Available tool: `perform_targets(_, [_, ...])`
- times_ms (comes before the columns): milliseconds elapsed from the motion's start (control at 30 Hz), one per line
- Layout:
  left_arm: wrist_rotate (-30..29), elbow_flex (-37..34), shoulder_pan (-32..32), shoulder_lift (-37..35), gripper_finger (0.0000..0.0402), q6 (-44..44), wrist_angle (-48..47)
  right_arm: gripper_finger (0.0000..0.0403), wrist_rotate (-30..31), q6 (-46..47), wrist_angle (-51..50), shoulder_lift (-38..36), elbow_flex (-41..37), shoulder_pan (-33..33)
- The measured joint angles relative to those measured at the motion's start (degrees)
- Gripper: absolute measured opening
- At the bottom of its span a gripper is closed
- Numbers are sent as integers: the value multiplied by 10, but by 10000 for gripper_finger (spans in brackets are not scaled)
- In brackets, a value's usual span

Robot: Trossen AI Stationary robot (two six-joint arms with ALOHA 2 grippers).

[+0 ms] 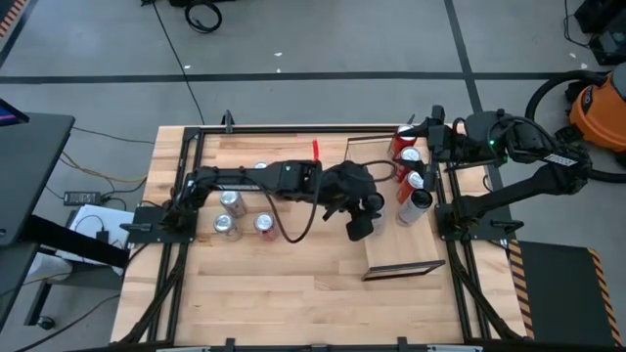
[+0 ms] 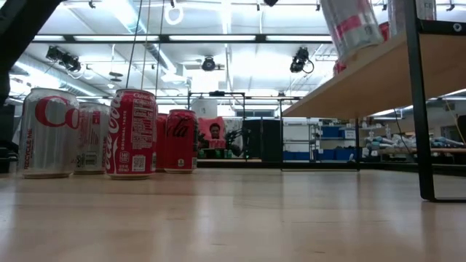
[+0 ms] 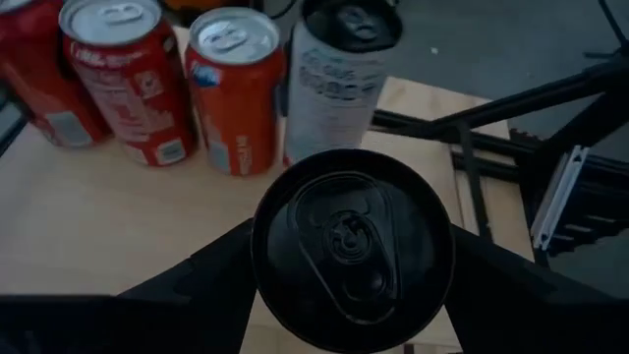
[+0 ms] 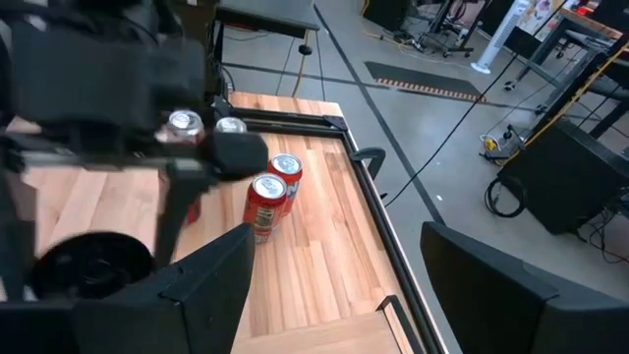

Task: Place canned beverage on shelf
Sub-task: Put the white pink soda can on the shelf aligned with the other white pink soda can

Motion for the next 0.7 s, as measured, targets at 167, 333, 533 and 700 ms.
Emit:
perform_targets(167, [5,0,12,0,273,2,13,299,0,0,0,0,0,0])
perform_targets(333, [20,0,15,-5,273,9,24,299,2,-2,3,0,0,0])
perform_targets(533, [32,0,24,-6,273,9,33,299,11,-15,27,0,0,0])
perform_targets(700, [34,0,30,-17,272,13,32,299,11,-20,42,0,0,0])
